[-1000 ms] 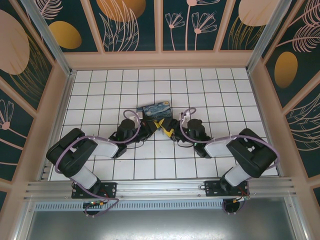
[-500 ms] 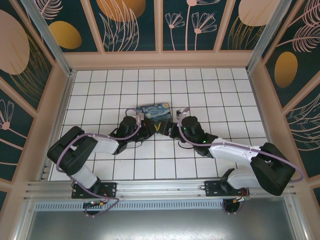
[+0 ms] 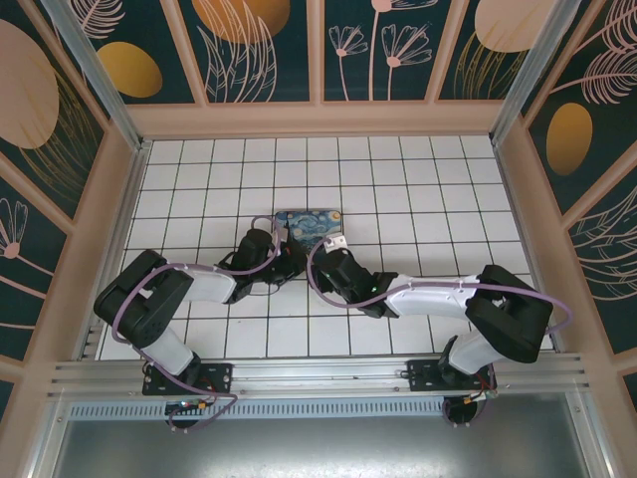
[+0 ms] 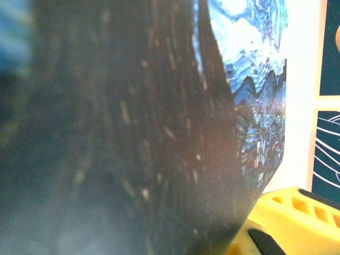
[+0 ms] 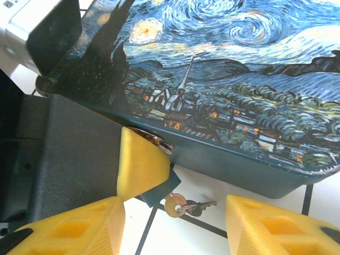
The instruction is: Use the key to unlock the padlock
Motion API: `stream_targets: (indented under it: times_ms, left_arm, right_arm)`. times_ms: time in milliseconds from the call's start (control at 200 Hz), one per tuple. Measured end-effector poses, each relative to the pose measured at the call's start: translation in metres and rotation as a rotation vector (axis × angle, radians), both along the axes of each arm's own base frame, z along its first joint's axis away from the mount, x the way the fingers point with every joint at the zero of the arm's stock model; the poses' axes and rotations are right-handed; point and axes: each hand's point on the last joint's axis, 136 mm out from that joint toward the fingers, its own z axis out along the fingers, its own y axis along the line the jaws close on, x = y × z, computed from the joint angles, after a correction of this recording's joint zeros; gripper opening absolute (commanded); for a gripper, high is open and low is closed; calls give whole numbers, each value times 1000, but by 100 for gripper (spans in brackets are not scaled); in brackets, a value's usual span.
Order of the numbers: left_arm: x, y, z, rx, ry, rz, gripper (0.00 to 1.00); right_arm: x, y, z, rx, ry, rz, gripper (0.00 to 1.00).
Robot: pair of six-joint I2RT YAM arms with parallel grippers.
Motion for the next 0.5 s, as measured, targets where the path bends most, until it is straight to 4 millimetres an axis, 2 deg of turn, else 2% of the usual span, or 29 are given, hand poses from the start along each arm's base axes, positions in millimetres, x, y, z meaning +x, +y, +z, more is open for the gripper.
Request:
stream_targets:
  times_ms: [80,235,355,500]
  left_arm:
    - [1,-1,2,-1,-3,-8,0]
    - [2,-7,10,-22,-17,-34,0]
    - [2,-9,12,-27,-20,-43,0]
    - [1,-10,13,-33,-19,-53,0]
  right_arm:
    - [-1,-2,-2,-11,-9,-5,50]
    - [-16,-18,-19,-50,9,4,47]
    - [-27,-22,-19,-44,8,24,47]
    - [-28,-20,-19,-39,1,28,47]
